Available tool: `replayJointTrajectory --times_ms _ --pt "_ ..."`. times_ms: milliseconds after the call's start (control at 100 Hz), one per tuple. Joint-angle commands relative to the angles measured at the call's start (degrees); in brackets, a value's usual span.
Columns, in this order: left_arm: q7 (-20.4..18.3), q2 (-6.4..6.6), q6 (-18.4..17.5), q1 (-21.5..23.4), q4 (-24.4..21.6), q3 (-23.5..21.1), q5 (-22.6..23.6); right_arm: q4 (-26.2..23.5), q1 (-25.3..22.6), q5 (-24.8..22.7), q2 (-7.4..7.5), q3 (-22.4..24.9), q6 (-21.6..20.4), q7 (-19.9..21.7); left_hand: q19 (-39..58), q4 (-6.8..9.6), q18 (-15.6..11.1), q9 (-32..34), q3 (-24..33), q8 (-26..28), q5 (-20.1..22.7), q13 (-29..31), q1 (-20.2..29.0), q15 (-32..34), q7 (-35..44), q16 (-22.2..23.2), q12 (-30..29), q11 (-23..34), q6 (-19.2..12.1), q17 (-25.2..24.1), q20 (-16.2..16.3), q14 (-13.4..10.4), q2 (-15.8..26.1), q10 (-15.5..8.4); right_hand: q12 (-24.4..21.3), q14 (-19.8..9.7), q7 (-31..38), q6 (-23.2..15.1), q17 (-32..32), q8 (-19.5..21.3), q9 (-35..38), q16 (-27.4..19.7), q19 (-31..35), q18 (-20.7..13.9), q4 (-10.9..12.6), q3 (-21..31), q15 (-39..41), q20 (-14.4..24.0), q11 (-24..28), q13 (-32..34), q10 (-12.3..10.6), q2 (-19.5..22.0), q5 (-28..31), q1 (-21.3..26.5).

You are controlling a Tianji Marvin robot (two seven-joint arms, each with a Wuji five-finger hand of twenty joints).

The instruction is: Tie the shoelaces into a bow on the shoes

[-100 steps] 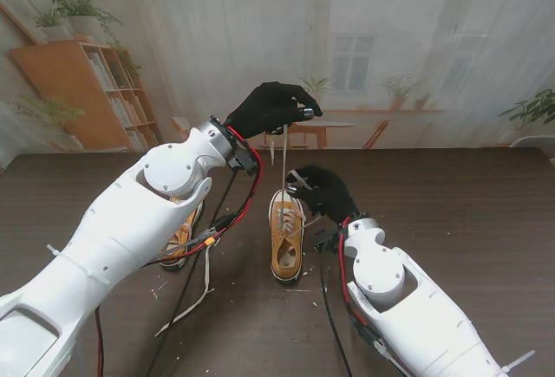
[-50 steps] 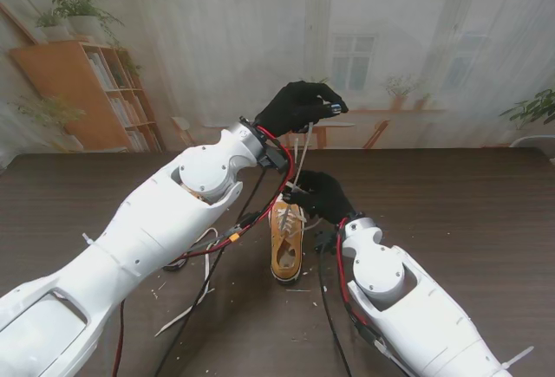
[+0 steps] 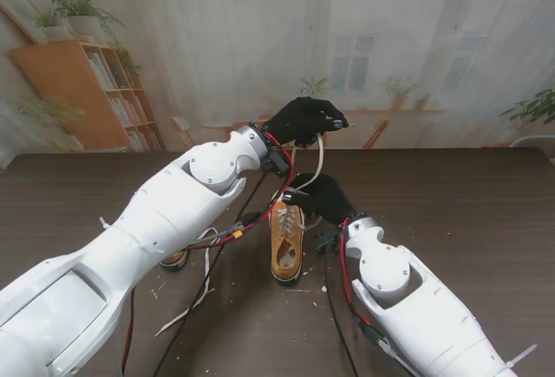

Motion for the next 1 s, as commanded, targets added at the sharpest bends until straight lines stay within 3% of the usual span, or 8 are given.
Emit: replayJointTrajectory --times_ms 0,120,380,510,560,680,870,990 --pt "-1.07 -0.21 0.52 -1.06 1.27 0.3 0.91 -0.32 0.0 0.09 0.5 0.14 -0.15 1.16 1.04 0.95 3.45 -2.73 -2.54 1.41 -1.92 -2.14 3.36 -3.8 -1.18 0.13 0.05 -2.84 -6.52 -2.2 -1.93 1.14 1.98 -0.81 1.2 -0.24 2.24 -5.1 -2.38 3.55 -1.95 0.87 -0.2 -0.91 1.44 0.26 -1.16 1.23 0.94 -2.01 -2.48 2.52 1.89 3.38" --pt "-3.4 -0.31 0.95 -2.11 3.68 0.93 1.97 -0.35 0.02 0.47 0.67 0.08 -0.1 2.02 -9.75 1.07 5.95 -7.94 -5.75 2.41 -4.95 -12.07 5.92 -14.83 -3.53 1.96 -2.26 -11.02 -7.06 -16.78 7.63 2.7 3.3 0.59 0.99 -0.53 1.7 -5.6 -5.86 6.76 -3.7 1.66 -3.62 -1.0 1.43 1.5 -3.63 3.45 0.75 -4.34 -2.56 2.15 1.38 3.31" --pt "-4.31 -0.54 3.13 -4.61 8.3 2.44 7.52 -0.52 -0.27 1.16 0.73 0.15 -0.04 2.46 -16.98 1.45 4.24 -14.63 -5.79 3.4 -8.6 -22.18 9.6 -22.73 -5.95 3.73 0.81 -25.65 -8.27 -28.91 14.68 2.74 3.93 1.81 0.39 -0.58 1.76 -6.31 -7.69 9.11 -4.35 1.44 -5.65 -0.89 1.3 2.67 -5.43 3.7 0.23 -5.47 -2.63 1.51 1.62 3.48" --pt "-4.69 -1.51 3.91 -6.07 11.85 3.35 9.91 -0.67 -0.41 1.33 0.86 0.26 -0.22 2.89 -21.0 1.54 4.42 -18.31 -5.59 3.56 -9.78 -26.62 7.21 -26.79 -7.57 3.67 0.24 -32.15 -7.78 -33.79 14.94 3.22 4.51 4.2 0.2 -0.61 1.49 -6.31 -8.23 9.73 -4.53 1.39 -6.35 -0.85 1.23 2.96 -6.06 3.78 0.03 -5.78 -2.64 1.35 1.7 3.55" --pt "-5.71 -1.82 4.64 -6.61 13.09 3.66 10.33 -0.75 -0.47 1.32 0.89 0.31 -0.27 2.95 -29.3 1.75 4.75 -27.88 -4.39 4.51 -11.82 -35.08 -0.72 -35.3 -11.57 2.65 -11.31 -33.41 -6.7 -43.32 13.76 4.16 6.44 6.69 0.18 -0.62 1.44 -6.48 -8.28 9.84 -4.54 1.39 -6.43 -0.86 1.21 2.98 -6.16 3.81 0.02 -5.81 -2.62 1.38 1.78 3.49" --pt "-7.18 -2.38 6.76 -7.28 14.97 4.1 11.1 -0.93 -0.64 1.24 1.0 0.44 -0.31 3.17 -46.14 3.19 2.79 -40.17 -5.82 4.27 -15.16 -48.44 -5.56 -50.89 -16.34 -1.56 -19.48 -44.75 -5.73 -56.82 7.94 4.89 9.24 8.89 0.16 -0.64 1.25 -6.52 -8.36 10.07 -4.54 1.42 -6.61 -0.88 1.17 3.01 -6.33 3.91 0.02 -5.82 -2.61 1.36 1.8 3.48" --pt "-7.27 -2.64 6.87 -8.08 16.89 4.95 13.57 -1.19 -1.02 1.37 1.05 0.8 -0.3 3.19 -67.18 3.83 -1.23 -51.2 -8.09 2.57 -18.66 -58.7 -7.36 -68.98 -21.87 -9.02 -29.01 -55.38 -5.45 -62.87 7.21 2.58 11.22 7.99 -0.04 -0.66 1.1 -6.35 -8.41 10.27 -4.49 1.5 -6.74 -0.89 1.17 3.04 -6.42 4.04 -0.19 -5.82 -2.44 1.36 1.83 3.52" --pt "-6.91 -0.57 9.35 -6.96 13.17 4.6 13.89 -1.31 -1.18 1.5 1.02 0.96 -0.16 3.08 -83.91 4.16 -3.16 -57.1 -10.25 0.32 -22.97 -62.62 -7.9 -75.97 -25.82 -11.64 -31.7 -58.64 -4.81 -63.28 7.63 0.91 13.24 6.97 -0.1 -0.67 0.98 -6.16 -8.48 10.32 -4.45 1.53 -6.84 -0.89 1.15 2.99 -6.49 4.09 -0.22 -5.85 -2.34 1.4 1.72 3.47"
